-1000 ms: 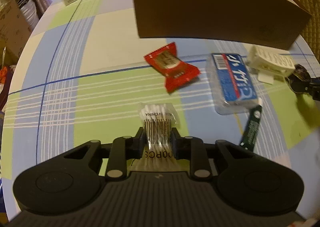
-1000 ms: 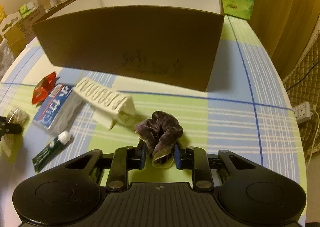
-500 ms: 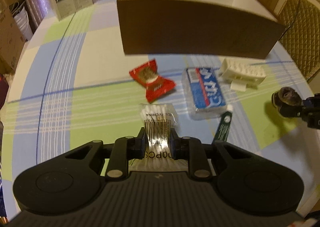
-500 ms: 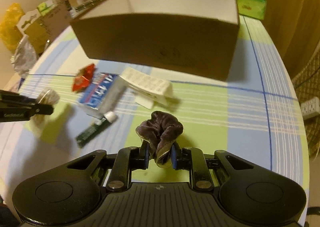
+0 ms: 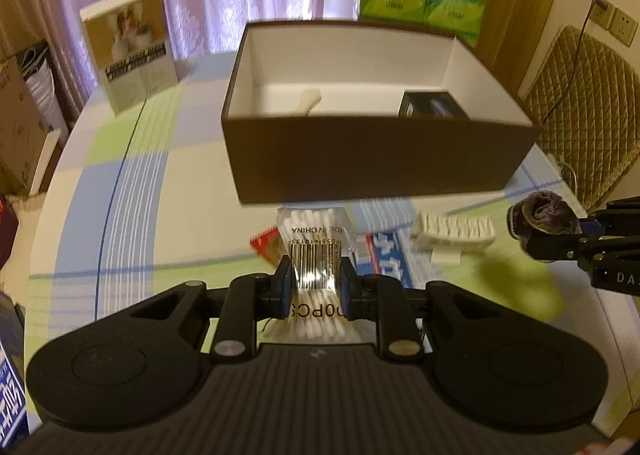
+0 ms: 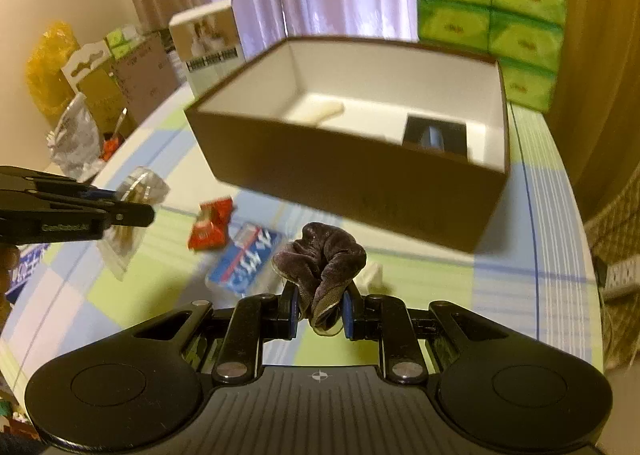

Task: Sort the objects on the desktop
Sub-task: 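Lift swab pack with left tool while right tool carries scrunchie over brown box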

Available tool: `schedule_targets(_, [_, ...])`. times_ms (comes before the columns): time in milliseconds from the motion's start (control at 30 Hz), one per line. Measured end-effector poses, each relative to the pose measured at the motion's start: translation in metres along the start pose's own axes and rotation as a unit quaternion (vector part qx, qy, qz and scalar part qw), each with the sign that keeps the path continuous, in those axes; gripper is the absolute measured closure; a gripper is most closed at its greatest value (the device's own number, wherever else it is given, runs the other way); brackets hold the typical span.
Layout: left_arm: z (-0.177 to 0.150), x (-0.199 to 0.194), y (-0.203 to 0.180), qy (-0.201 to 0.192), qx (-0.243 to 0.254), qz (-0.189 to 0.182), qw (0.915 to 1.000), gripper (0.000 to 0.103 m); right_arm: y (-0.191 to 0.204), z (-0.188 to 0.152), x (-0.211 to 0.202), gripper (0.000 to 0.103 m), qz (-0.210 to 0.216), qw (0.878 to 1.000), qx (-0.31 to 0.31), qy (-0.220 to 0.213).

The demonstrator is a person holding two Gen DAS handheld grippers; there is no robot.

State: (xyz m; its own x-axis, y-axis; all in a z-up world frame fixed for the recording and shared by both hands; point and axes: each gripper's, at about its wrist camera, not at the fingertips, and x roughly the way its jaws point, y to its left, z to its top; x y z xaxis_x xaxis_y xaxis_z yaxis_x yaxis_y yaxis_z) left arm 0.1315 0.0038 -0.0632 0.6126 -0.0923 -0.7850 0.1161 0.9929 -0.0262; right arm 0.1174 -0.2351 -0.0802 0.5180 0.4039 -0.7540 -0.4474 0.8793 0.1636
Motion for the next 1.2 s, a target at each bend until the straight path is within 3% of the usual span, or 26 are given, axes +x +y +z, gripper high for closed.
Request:
schedule_targets(567, [0.091,0.026,-0.002,-0.051,0.012,-0.014,0.9985,0.084,-0.028,0.093,0.023,0.085,-0.014,0.999,0.000,-0.052])
schedule_targets(867, [0.144,0.062,-0.005,-0.055,0.023,-0.021,0.9980,0.084,-0.044,0.141,0.054,0.085,-0.024,0.998,-0.005,-0.062])
schedule_targets(1200, [0.181,0.107,-0.009,-0.044,0.030,-0.030,0.9981,0.084,-0.059,0.173,0.092,0.085,-0.033,0.998,-0.008,-0.052])
